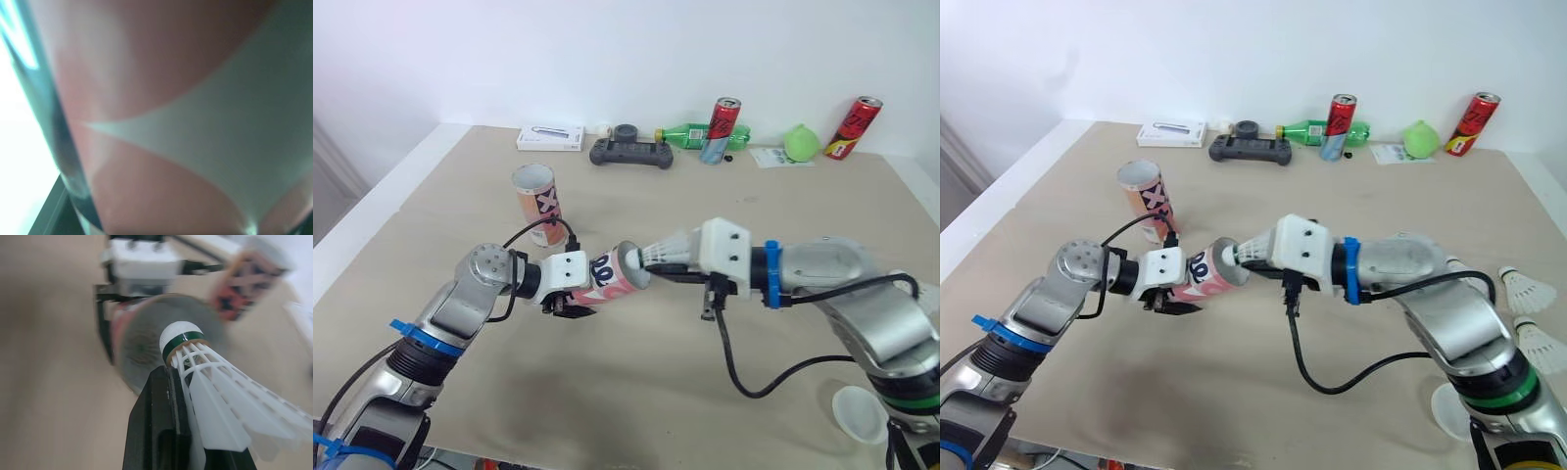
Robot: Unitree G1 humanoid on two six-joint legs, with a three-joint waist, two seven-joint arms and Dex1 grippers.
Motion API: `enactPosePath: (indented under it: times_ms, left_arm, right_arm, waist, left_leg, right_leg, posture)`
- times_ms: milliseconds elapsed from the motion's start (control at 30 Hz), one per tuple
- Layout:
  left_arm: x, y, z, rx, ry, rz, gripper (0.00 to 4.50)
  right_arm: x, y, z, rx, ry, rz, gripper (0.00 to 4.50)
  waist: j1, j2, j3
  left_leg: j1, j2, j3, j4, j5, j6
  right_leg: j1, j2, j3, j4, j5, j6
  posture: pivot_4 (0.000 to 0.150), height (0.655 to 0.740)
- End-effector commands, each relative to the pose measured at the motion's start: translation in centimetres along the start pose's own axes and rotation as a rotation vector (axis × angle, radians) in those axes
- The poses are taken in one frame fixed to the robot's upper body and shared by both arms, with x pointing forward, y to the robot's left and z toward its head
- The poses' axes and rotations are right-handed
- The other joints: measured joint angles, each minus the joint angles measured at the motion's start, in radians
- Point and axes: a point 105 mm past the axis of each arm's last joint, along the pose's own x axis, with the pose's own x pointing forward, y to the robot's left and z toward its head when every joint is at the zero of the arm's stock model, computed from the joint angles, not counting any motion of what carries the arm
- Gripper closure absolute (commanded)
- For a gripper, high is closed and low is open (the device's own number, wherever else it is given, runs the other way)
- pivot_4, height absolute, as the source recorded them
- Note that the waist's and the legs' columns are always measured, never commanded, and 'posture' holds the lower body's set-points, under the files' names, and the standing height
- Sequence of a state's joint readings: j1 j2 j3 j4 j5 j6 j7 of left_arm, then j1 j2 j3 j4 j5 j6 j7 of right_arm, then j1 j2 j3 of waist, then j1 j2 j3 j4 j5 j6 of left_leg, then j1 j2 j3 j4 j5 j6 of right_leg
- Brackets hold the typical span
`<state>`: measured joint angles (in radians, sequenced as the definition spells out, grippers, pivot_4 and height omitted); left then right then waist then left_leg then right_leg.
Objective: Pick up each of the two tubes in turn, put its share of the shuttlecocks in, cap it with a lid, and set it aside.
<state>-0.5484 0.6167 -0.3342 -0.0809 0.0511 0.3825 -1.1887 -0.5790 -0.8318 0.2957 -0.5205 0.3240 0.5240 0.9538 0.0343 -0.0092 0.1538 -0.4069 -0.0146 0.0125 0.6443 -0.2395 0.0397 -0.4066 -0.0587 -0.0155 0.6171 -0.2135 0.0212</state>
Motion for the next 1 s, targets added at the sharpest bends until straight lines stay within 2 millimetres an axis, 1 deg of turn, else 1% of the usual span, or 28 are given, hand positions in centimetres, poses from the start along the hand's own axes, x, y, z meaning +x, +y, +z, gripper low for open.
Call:
enactPosePath:
  times_ms: [33,67,100,133,233,300,333,433,467,500,567,633,667,700,767,800,867,933,1000]
  left_arm:
    - [1.4,-1.8,-1.6,-0.061,0.041,-0.061,1.67]
    - [1.4,-1.8,-1.6,-0.062,0.044,-0.059,1.67]
    - [1.3,-1.8,-1.6,-0.064,0.046,-0.056,1.67]
    - [1.2,-1.8,-1.7,-0.065,0.047,-0.053,1.67]
    - [1.1,-1.9,-1.8,-0.07,0.051,-0.045,1.67]
    - [1.0,-2.0,-1.8,-0.073,0.053,-0.041,1.67]
    - [1.0,-2.0,-1.8,-0.075,0.053,-0.039,1.67]
    - [0.9,-2.0,-1.8,-0.079,0.055,-0.033,1.67]
    - [0.9,-2.0,-1.8,-0.079,0.055,-0.032,1.67]
    - [0.9,-2.0,-1.8,-0.08,0.056,-0.031,1.67]
    - [0.9,-1.9,-1.9,-0.081,0.057,-0.029,1.67]
    - [0.9,-1.8,-1.9,-0.08,0.058,-0.026,1.67]
    - [0.8,-1.7,-1.9,-0.079,0.059,-0.025,1.67]
    - [0.9,-1.7,-1.9,-0.077,0.059,-0.025,1.67]
    - [0.9,-1.6,-1.8,-0.076,0.057,-0.025,1.67]
    - [0.9,-1.6,-1.7,-0.075,0.057,-0.025,1.67]
    - [0.9,-1.5,-1.6,-0.072,0.055,-0.025,1.67]
    - [0.9,-1.5,-1.5,-0.07,0.053,-0.024,1.67]
    - [0.9,-1.5,-1.4,-0.069,0.053,-0.023,1.67]
  right_arm:
    - [0.6,0.0,0.5,-0.072,-0.001,0.046,3.75]
    - [0.7,-0.1,0.7,-0.075,-0.006,0.057,3.52]
    - [0.7,-0.2,0.9,-0.073,-0.016,0.065,3.18]
    - [0.6,-0.5,1.3,-0.074,-0.026,0.067,2.65]
    - [0.1,-1.2,1.9,-0.077,-0.041,0.063,1.46]
    - [-0.5,-1.8,2.3,-0.075,-0.047,0.056,0.38]
    - [-1.0,-2.3,2.7,-0.063,-0.059,0.05,0.04]
    - [-2.7,-3.3,3.8,0.019,-0.09,0.087,0.04]
    - [-3.2,-3.5,4.1,0.035,-0.094,0.103,0.64]
    - [-3.5,-3.8,4.2,0.045,-0.095,0.11,0.66]
    - [-3.8,-4.4,4.2,0.039,-0.076,0.11,1.31]
    - [-3.5,-5.0,3.5,0.035,-0.028,0.114,2.37]
    - [-3.0,-5.0,2.8,0.039,0.012,0.128,2.79]
    - [-2.4,-4.8,2.3,0.046,0.046,0.155,3.3]
    - [-1.1,-4.5,2.1,0.057,0.056,0.189,4.25]
    - [-0.4,-4.2,2.1,0.051,0.061,0.212,4.45]
    - [1.0,-3.7,1.7,0.013,0.107,0.25,4.45]
    - [2.4,-3.5,0.6,-0.049,0.182,0.267,4.45]
    - [3.6,-3.2,0.4,-0.08,0.209,0.288,4.45]
  waist:
    - [-0.001,0.0,0.0]
    - [-0.002,0.0,0.0]
    - [-0.002,0.0,0.0]
    - [-0.003,0.0,0.0]
    - [-0.004,0.0,0.0]
    - [-0.003,0.0,0.0]
    - [-0.003,0.0,0.0]
    - [-0.003,0.0,0.001]
    - [-0.003,0.0,0.001]
    - [-0.003,0.0,0.001]
    - [-0.004,0.0,0.001]
    - [-0.005,0.0,0.001]
    - [-0.005,0.0,0.001]
    - [-0.007,0.0,0.001]
    - [-0.007,0.0,0.001]
    - [-0.007,0.0,0.001]
    - [-0.006,0.001,0.001]
    - [-0.006,0.001,0.002]
    - [-0.007,0.001,0.002]
  left_leg:
    - [0.0,0.0,0.0,0.0,0.0,0.0]
    - [0.0,0.0,0.001,0.002,0.0,0.001]
    - [0.0,0.0,0.001,0.002,0.0,0.001]
    - [0.0,0.001,0.0,0.003,0.0,0.001]
    - [0.0,0.002,0.0,0.003,0.0,0.001]
    - [0.0,0.002,-0.001,0.003,0.0,0.001]
    - [0.0,0.002,-0.001,0.003,0.0,0.001]
    - [0.0,0.002,-0.001,0.003,-0.001,0.001]
    - [0.0,0.003,-0.002,0.003,-0.001,0.001]
    - [0.0,0.003,-0.002,0.003,-0.001,0.001]
    - [0.0,0.004,-0.003,0.004,-0.001,0.001]
    - [0.0,0.005,-0.003,0.005,-0.001,0.001]
    - [0.0,0.006,-0.003,0.005,-0.001,0.001]
    - [0.001,0.006,-0.003,0.005,-0.001,0.001]
    - [0.001,0.006,-0.003,0.006,0.0,0.001]
    - [0.001,0.006,-0.004,0.006,0.0,0.001]
    - [0.001,0.006,-0.003,0.007,0.0,0.0]
    - [0.0,0.006,-0.005,0.008,0.0,0.0]
    - [0.0,0.006,-0.006,0.008,0.0,0.0]
  right_leg:
    - [0.0,0.0,0.0,0.0,0.0,0.0]
    - [0.0,0.0,-0.001,0.0,0.001,0.001]
    - [0.001,0.0,-0.002,0.0,0.001,0.001]
    - [0.0,0.0,-0.003,0.0,0.001,0.001]
    - [0.001,0.0,-0.003,0.001,0.002,0.0]
    - [0.0,0.0,-0.005,0.001,0.001,-0.002]
    - [0.001,0.0,-0.006,0.001,0.001,-0.002]
    - [0.0,0.0,-0.006,0.002,0.0,-0.002]
    - [0.0,0.0,-0.007,0.003,0.0,-0.002]
    - [0.0,0.0,-0.007,0.003,0.0,-0.002]
    - [0.0,-0.001,-0.008,0.004,-0.001,-0.005]
    - [0.0,-0.001,-0.009,0.004,0.0,-0.006]
    - [0.0,-0.001,-0.01,0.005,0.0,-0.007]
    - [0.0,-0.001,-0.01,0.005,0.0,-0.007]
    - [0.0,-0.001,-0.01,0.007,0.0,-0.008]
    - [0.0,-0.001,-0.011,0.008,-0.001,-0.009]
    - [-0.001,-0.001,-0.011,0.011,-0.001,-0.01]
    - [-0.001,0.0,-0.012,0.013,-0.002,-0.01]
    - [-0.001,0.002,-0.013,0.013,-0.002,-0.01]
  posture:
    - [0.15,0.7395]
    - [0.15,0.7395]
    - [0.15,0.7395]
    - [0.15,0.7395]
    - [0.15,0.7395]
    - [0.15,0.7395]
    - [0.15,0.7395]
    - [0.15,0.7395]
    - [0.15,0.7395]
    - [0.15,0.7395]
    - [0.15,0.7395]
    - [0.15,0.7395]
    - [0.15,0.7395]
    - [0.15,0.7395]
    - [0.15,0.7395]
    - [0.15,0.7395]
    - [0.15,0.7395]
    - [0.15,0.7395]
    - [0.15,0.7395]
